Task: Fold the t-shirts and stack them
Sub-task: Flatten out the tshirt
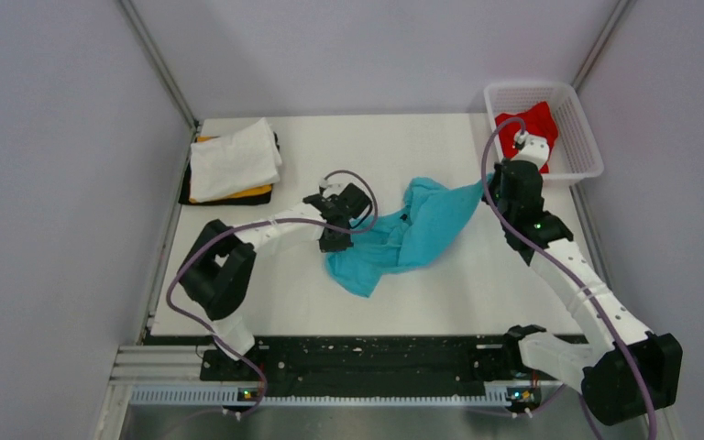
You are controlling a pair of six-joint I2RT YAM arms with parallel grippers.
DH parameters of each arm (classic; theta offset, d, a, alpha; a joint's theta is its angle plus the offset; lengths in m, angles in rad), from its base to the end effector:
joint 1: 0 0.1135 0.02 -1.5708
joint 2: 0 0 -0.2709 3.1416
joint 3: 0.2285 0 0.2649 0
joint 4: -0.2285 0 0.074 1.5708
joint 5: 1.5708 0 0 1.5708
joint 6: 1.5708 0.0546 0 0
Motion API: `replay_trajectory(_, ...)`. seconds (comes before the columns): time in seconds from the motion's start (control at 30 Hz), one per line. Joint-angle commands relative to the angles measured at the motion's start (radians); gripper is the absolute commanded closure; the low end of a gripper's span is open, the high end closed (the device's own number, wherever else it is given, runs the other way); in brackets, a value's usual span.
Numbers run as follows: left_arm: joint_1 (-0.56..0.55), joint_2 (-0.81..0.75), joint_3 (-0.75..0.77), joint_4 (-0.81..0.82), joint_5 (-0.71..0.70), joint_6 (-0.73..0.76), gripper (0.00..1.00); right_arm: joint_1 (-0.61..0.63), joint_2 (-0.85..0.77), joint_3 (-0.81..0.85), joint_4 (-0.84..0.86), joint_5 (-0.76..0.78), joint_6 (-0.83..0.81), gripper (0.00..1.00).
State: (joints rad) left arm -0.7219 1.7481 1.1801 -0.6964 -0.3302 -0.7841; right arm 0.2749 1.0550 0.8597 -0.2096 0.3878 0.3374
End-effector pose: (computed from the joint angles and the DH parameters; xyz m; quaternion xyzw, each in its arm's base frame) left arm 0.2785 -0.2216 0.1721 -0.0554 0.9736 0.0156 0.2209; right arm 0.2612 0.0522 0.3089 0.1316 0.8155 0.0094 0.5635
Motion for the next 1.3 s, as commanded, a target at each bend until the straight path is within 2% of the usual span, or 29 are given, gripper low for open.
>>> replay_trajectory(0.0,0.048,-0.298,0.121,-0.025,-0.284,0.012,1.00,-0.023,-0.035,0.148,0.094,0.012,-0.050,1.00)
replay_trajectory(0.17,0.172,-0.529,0.271,-0.008,-0.371,0.118,1.00,-0.025,-0.078,0.280,0.136,0.078,-0.151,1.00)
replay_trajectory(0.3,0.205,-0.656,0.347,0.100,-0.418,0.245,1.00,-0.025,-0.085,0.420,0.133,0.074,-0.215,1.00)
replay_trajectory(0.47,0.207,-0.717,0.441,0.158,-0.445,0.344,1.00,-0.025,-0.105,0.535,0.136,-0.024,-0.237,1.00)
replay_trajectory(0.6,0.208,-0.706,0.490,0.224,-0.440,0.416,1.00,-0.025,-0.088,0.597,0.134,-0.093,-0.255,1.00)
replay_trajectory(0.67,0.214,-0.673,0.521,0.271,-0.437,0.453,1.00,-0.025,-0.060,0.621,0.137,-0.092,-0.270,1.00)
replay_trajectory(0.77,0.269,-0.548,0.625,0.245,-0.353,0.451,1.00,-0.025,0.006,0.638,0.163,-0.061,-0.296,1.00)
replay_trajectory(0.97,0.444,-0.208,0.970,0.145,-0.120,0.419,1.00,-0.033,0.217,0.692,0.301,-0.025,-0.408,1.00)
replay_trajectory(1.07,0.496,-0.015,1.217,0.086,-0.069,0.414,1.00,-0.072,0.371,0.816,0.301,-0.034,-0.427,1.00)
replay_trajectory(1.13,0.539,0.068,1.344,0.101,0.037,0.384,1.00,-0.093,0.466,0.937,0.281,-0.041,-0.418,1.00)
replay_trajectory(1.27,0.599,0.091,1.351,0.273,0.199,0.327,1.00,-0.128,0.598,1.141,0.243,-0.097,-0.376,1.00)
